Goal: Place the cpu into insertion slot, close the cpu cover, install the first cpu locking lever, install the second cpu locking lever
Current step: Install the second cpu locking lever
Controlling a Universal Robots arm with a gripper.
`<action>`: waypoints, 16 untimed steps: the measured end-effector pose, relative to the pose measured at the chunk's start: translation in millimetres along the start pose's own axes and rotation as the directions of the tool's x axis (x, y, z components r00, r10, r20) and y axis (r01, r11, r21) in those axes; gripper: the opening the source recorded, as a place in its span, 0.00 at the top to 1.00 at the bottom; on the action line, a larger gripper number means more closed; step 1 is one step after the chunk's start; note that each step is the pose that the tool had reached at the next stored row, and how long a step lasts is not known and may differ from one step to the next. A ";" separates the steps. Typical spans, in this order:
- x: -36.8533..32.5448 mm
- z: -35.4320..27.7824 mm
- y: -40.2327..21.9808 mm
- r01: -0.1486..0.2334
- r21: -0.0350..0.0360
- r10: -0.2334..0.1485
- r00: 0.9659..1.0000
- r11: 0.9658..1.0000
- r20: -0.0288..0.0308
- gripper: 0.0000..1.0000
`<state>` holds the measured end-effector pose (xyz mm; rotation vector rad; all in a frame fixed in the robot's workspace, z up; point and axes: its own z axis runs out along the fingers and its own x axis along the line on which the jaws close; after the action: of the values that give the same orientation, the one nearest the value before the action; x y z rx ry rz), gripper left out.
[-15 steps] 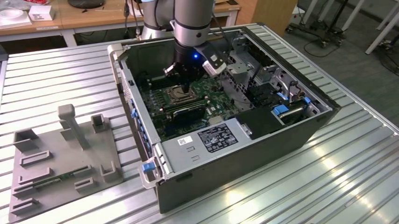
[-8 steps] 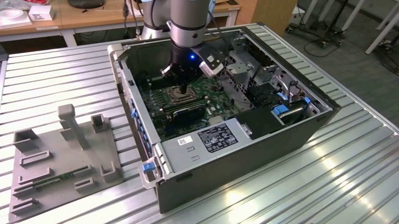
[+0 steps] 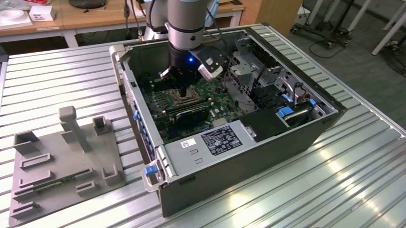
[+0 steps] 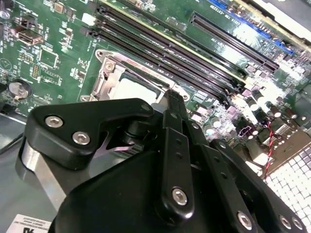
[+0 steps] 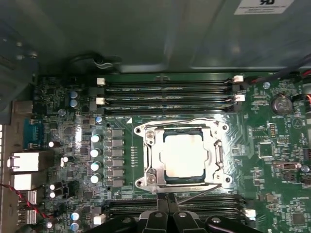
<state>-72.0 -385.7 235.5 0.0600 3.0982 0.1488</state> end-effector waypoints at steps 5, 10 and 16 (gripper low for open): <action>4.2 2.2 -0.4 0.000 0.000 0.000 1.000 1.000 0.000 0.89; 7.6 4.3 -0.7 0.000 0.000 0.000 1.000 1.000 0.000 0.89; 8.3 4.3 -0.8 0.000 0.000 0.000 1.000 1.000 0.000 0.89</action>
<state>-80.2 -385.8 230.8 0.0599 3.0983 0.1486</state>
